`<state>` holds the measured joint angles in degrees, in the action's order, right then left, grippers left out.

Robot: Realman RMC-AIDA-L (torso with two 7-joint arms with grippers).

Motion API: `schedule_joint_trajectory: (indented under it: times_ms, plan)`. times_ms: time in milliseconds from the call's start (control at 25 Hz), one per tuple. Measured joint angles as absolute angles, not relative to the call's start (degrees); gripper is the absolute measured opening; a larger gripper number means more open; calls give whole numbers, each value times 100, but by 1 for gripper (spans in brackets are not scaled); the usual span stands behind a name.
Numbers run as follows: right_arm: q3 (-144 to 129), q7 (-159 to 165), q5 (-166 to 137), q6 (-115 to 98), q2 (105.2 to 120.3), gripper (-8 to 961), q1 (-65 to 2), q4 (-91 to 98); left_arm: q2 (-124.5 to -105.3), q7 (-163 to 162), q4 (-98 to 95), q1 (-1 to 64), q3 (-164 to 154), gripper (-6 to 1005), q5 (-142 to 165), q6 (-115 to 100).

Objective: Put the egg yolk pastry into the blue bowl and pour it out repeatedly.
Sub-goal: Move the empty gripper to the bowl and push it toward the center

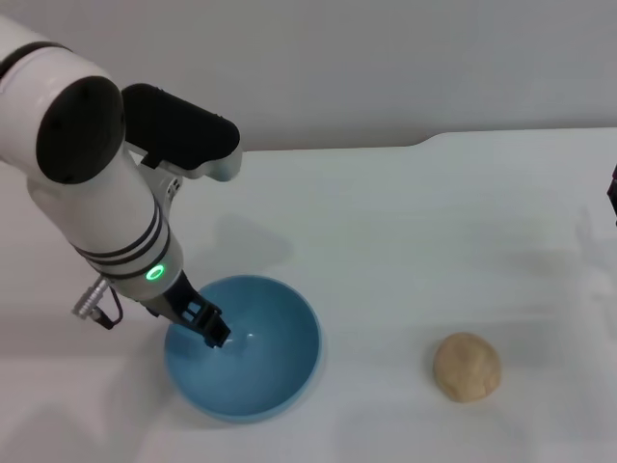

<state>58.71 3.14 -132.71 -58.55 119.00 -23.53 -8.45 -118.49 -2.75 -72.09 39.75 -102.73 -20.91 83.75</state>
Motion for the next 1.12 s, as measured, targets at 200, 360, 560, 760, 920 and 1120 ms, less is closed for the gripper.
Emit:
schedule_joint_trajectory:
  times_ms: [200,360,560,760,920,1120]
  plan:
    - [5871,314,-13271,-5862,11901,508,-2347,-844,-11847,-275,-6708,4142,-10279,785,-2134,8139]
    - [5871,313,-13271,-5864,11901,508,-2346,-843,-11847,-275,-6387,4186,-10245,786,-2176,7921]
    - [5871,310,-13271,-5864,11901,508,-2352,-843,-11847,-274,-6207,4211,-10235,774,-2197,7873]
    - [5871,308,-13271,-5864,11896,508,-2369,-844,-11839,-273,-6204,4219,-10232,692,-2198,7885]
    - [5871,306,-13271,-5864,11894,508,-2362,-843,-11838,-272,-6200,4251,-10230,549,-2198,7915]
    - [5871,314,-13271,-5864,11892,508,-2346,-863,-11839,-270,-6196,4269,-10229,355,-2197,7924]
